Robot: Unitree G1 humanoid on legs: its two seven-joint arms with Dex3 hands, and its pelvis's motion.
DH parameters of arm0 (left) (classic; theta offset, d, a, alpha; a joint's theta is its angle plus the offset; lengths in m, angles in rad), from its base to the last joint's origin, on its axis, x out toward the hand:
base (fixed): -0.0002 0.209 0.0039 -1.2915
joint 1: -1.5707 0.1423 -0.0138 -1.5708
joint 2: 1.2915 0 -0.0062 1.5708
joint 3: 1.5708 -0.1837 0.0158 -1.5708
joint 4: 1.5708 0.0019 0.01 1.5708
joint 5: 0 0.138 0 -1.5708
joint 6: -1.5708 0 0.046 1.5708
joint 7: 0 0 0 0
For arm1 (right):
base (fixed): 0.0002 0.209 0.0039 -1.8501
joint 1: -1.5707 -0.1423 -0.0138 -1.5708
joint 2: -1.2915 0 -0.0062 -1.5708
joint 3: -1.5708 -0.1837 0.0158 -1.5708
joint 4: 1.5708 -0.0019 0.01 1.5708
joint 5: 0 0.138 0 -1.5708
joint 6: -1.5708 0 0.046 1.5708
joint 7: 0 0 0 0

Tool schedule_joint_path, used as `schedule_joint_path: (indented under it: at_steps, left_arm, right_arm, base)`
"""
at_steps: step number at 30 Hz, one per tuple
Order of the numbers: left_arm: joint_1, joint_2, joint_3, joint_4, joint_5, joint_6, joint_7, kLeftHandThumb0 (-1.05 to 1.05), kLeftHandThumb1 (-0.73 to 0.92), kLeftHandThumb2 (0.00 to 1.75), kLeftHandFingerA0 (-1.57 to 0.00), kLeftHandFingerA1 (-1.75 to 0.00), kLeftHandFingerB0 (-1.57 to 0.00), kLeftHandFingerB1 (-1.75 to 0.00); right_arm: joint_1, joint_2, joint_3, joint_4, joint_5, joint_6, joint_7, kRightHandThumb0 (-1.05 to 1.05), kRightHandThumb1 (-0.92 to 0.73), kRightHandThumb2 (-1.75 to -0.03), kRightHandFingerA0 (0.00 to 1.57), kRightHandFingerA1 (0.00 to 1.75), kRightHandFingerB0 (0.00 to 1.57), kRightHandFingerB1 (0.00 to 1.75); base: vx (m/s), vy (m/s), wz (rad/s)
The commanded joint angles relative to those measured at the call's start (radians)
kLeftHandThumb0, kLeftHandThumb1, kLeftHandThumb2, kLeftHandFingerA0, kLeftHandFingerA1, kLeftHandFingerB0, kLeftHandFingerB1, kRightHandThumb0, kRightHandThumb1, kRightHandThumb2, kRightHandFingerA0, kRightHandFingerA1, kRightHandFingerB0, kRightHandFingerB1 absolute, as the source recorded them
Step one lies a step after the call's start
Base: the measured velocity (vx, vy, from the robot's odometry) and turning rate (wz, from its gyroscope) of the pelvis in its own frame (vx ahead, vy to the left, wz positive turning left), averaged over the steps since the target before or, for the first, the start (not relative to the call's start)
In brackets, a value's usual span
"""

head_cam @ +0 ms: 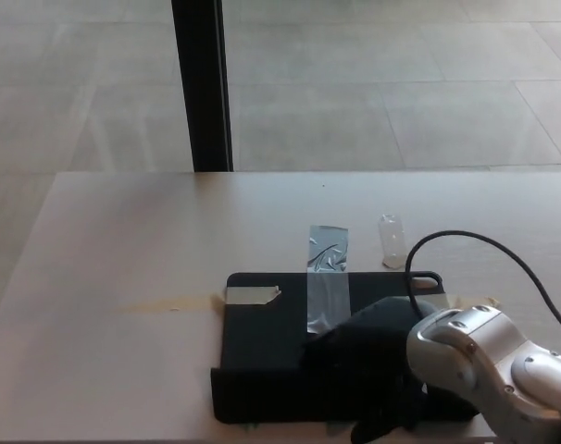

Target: The robot uses its right hand to open a folded tablet cover kept in the middle of the desk

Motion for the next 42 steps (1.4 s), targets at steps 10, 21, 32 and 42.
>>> schedule_joint_path:
  at_steps: [10, 21, 32, 42]
  left_arm:
    - [0.009, 0.054, 0.019, 0.010, -0.048, 0.026, -0.041, -0.75, 0.71, 0.62, -0.54, -0.86, -0.30, -0.59]
    - [0.004, 0.061, 0.032, 0.009, -0.058, 0.034, -0.036, -0.73, 0.71, 0.62, -0.56, -0.90, -0.30, -0.60]
    - [0.010, 0.069, 0.026, 0.007, -0.046, 0.031, -0.034, -0.74, 0.72, 0.62, -0.59, -0.90, -0.32, -0.59]
    - [-0.008, 0.075, 0.014, 0.010, -0.053, 0.036, -0.026, -0.72, 0.73, 0.63, -0.56, -0.87, -0.34, -0.60]
  right_arm:
    - [0.370, -0.099, -0.007, -0.456, -0.173, 0.570, 0.363, -0.99, -0.71, -0.62, 0.09, 0.52, 0.02, 0.30]
    - [0.693, -0.179, -0.144, -0.816, -0.240, 0.584, 0.279, -0.90, -0.52, -0.92, 0.36, 0.65, 0.10, 0.43]
    - [0.919, -0.146, -0.194, -0.926, -0.329, 0.575, 0.240, -0.89, -0.54, -0.93, 0.27, 0.58, 0.12, 0.44]
    - [1.049, -0.033, -0.254, -0.902, -0.350, 0.576, 0.196, -0.87, -0.58, -0.95, 0.35, 0.62, 0.10, 0.44]
  base:
    - [0.00, 0.000, 0.00]
    - [0.00, 0.000, 0.00]
    - [0.00, 0.000, 0.00]
    - [0.00, 0.000, 0.00]
